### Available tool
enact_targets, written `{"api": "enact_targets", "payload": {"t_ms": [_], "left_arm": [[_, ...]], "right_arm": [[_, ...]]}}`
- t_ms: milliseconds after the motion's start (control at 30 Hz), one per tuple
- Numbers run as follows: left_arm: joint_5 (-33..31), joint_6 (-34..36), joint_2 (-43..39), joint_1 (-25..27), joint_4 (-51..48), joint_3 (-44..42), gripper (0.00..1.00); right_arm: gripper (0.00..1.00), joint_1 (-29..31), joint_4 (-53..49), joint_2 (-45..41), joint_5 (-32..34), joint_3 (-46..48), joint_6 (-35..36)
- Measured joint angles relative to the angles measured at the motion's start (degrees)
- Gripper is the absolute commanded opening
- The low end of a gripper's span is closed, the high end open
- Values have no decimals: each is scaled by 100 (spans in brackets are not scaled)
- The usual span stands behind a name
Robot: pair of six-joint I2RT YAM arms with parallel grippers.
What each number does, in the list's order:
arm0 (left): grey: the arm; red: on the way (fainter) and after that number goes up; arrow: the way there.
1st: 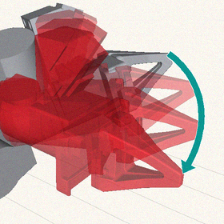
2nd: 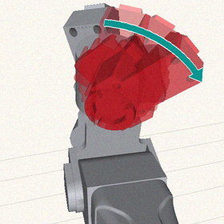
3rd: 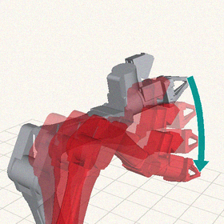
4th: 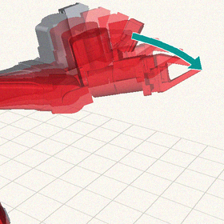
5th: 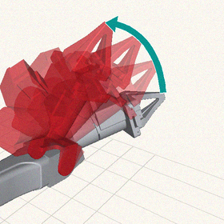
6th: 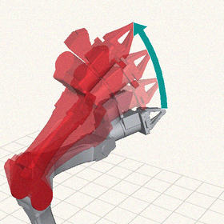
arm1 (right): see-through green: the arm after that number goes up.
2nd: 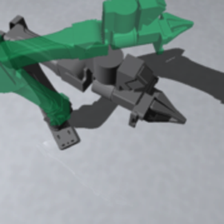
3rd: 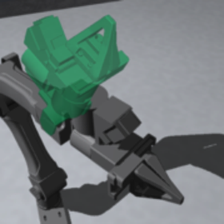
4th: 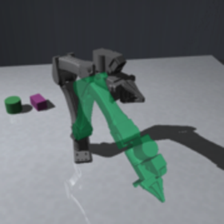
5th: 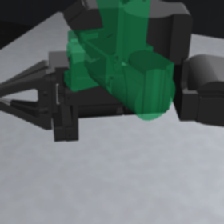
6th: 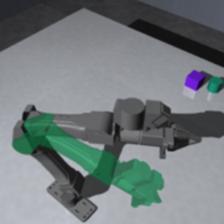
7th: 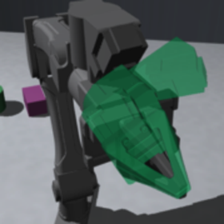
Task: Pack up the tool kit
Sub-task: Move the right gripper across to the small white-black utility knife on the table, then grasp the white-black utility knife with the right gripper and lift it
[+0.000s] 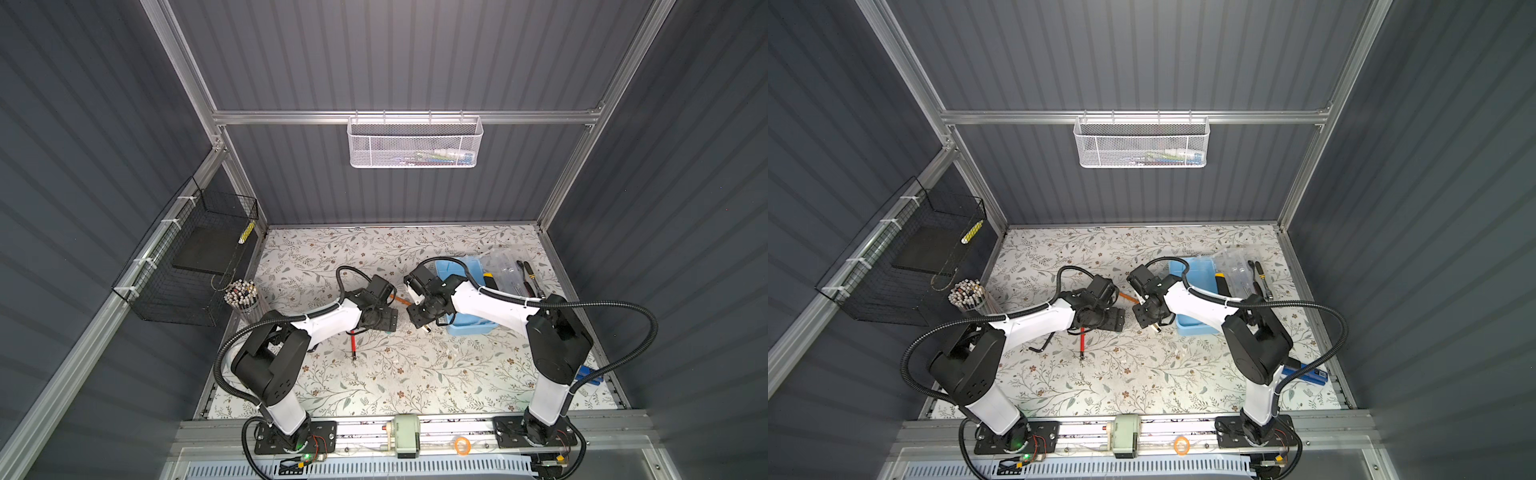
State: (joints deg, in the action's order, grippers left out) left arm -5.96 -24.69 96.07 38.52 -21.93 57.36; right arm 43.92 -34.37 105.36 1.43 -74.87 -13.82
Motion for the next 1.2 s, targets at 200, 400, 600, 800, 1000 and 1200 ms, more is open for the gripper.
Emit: {"api": "enact_targets", "payload": {"t_ms": [200, 400, 600, 800, 1000, 1200], "left_arm": [[-13, 0, -76, 0, 2, -26, 90], [-55, 0, -221, 0, -28, -109, 90], [-55, 0, -275, 0, -39, -129, 90], [-55, 0, -297, 0, -39, -181, 91], [-55, 0, -308, 0, -39, -195, 91], [-76, 0, -308, 0, -39, -195, 91]], "right_arm": [[43, 2, 59, 249, -9, -2, 57], [42, 4, 92, 542, -4, -2, 63], [42, 4, 173, 647, 48, -4, 81], [42, 7, 181, 743, 136, -13, 94], [26, 7, 177, 743, 133, -13, 68], [15, 4, 201, 715, 83, 2, 136]]}}
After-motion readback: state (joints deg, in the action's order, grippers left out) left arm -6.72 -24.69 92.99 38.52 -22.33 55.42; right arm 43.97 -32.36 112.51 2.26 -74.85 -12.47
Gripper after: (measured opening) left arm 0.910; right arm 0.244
